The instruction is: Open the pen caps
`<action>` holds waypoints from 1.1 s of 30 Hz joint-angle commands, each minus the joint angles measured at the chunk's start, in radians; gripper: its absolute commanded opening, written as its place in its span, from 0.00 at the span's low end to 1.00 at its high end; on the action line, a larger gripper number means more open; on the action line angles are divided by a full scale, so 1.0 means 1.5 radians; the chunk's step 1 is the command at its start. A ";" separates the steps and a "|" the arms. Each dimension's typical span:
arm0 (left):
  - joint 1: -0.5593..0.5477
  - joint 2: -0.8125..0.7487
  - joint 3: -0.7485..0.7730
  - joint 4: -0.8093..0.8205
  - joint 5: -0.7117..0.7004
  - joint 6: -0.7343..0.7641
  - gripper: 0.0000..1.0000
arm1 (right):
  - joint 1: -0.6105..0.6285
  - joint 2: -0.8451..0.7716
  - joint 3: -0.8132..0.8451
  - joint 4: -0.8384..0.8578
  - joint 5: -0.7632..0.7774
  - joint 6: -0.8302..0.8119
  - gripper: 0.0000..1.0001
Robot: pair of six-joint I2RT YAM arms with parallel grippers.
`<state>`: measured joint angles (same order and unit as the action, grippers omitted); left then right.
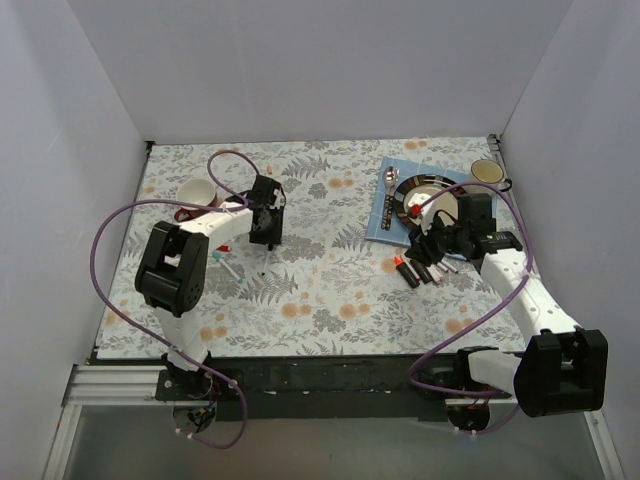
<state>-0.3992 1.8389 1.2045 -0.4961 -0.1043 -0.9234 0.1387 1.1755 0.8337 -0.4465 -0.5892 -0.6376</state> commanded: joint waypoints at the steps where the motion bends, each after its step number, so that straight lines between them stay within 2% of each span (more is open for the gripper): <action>1: -0.009 0.004 0.033 -0.041 -0.023 0.016 0.35 | 0.005 -0.017 -0.007 0.005 -0.023 -0.012 0.44; 8: -0.010 0.031 0.048 -0.051 -0.024 0.018 0.29 | 0.007 -0.019 -0.007 0.005 -0.025 -0.012 0.44; 14: -0.014 0.034 0.058 -0.050 -0.029 0.018 0.17 | 0.008 -0.021 -0.008 0.004 -0.039 -0.011 0.44; 19: -0.014 -0.027 0.036 -0.014 -0.025 0.004 0.01 | 0.009 -0.023 -0.011 -0.002 -0.084 -0.015 0.44; 21: -0.014 -0.070 -0.002 0.015 -0.001 -0.018 0.00 | 0.010 -0.028 -0.014 -0.004 -0.134 -0.021 0.44; 24: -0.014 -0.191 -0.102 0.119 0.116 -0.068 0.00 | 0.011 -0.035 -0.031 0.010 -0.230 -0.024 0.50; 26: -0.020 -0.282 -0.166 0.246 0.221 -0.161 0.00 | 0.014 -0.036 -0.044 0.026 -0.324 -0.020 0.58; 27: -0.024 -0.307 -0.240 0.297 0.247 -0.200 0.00 | 0.014 -0.034 -0.062 0.038 -0.362 -0.004 0.62; 28: -0.048 -0.347 -0.269 0.403 0.262 -0.279 0.00 | 0.016 -0.031 -0.075 0.088 -0.396 0.018 0.66; 29: -0.072 -0.360 -0.301 0.447 0.266 -0.308 0.00 | 0.022 -0.027 -0.088 0.121 -0.458 0.057 0.75; 30: -0.096 -0.370 -0.338 0.484 0.238 -0.335 0.00 | 0.024 -0.008 -0.117 0.152 -0.486 0.124 0.78; 31: -0.153 -0.382 -0.359 0.551 0.212 -0.357 0.00 | 0.027 0.005 -0.129 0.226 -0.519 0.166 0.82; 33: -0.222 -0.383 -0.408 0.662 0.139 -0.413 0.00 | 0.036 0.045 -0.119 0.237 -0.542 0.205 0.83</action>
<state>-0.5579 1.2663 0.7170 0.0956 0.1535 -1.3121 0.1741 1.1629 0.6666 -0.2691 -1.1690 -0.5152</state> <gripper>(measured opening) 0.140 0.827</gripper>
